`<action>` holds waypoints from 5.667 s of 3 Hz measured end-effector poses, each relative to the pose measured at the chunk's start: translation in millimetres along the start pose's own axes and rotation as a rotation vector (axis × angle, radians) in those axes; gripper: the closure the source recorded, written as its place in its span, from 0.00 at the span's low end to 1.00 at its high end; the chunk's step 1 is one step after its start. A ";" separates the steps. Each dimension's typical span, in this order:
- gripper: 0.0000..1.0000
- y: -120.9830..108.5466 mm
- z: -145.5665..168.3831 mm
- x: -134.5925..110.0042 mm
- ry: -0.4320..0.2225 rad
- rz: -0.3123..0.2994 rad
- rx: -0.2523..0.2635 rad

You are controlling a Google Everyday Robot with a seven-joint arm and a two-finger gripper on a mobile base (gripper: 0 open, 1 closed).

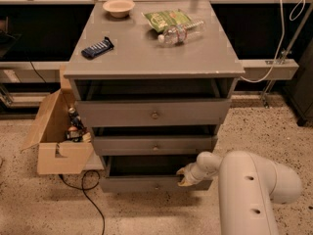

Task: Open bottom drawer

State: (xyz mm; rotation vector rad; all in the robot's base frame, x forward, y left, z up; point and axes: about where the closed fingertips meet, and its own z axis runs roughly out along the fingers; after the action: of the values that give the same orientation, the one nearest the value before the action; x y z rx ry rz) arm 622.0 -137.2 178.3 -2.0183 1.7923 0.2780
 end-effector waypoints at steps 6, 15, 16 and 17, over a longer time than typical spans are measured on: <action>0.73 47.3 14.8 4.8 0.111 0.026 -0.174; 0.54 97.2 9.2 -7.2 0.042 0.109 -0.225; 0.31 97.2 9.1 -7.1 0.042 0.109 -0.225; 0.07 97.5 -16.6 -3.0 0.016 0.084 -0.217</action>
Offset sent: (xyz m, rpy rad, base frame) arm 0.0023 0.0006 -0.0314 -0.0295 0.1237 0.0663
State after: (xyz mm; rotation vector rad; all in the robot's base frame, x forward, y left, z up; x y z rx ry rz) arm 523.8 -149.2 176.8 -2.0965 1.9316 0.5029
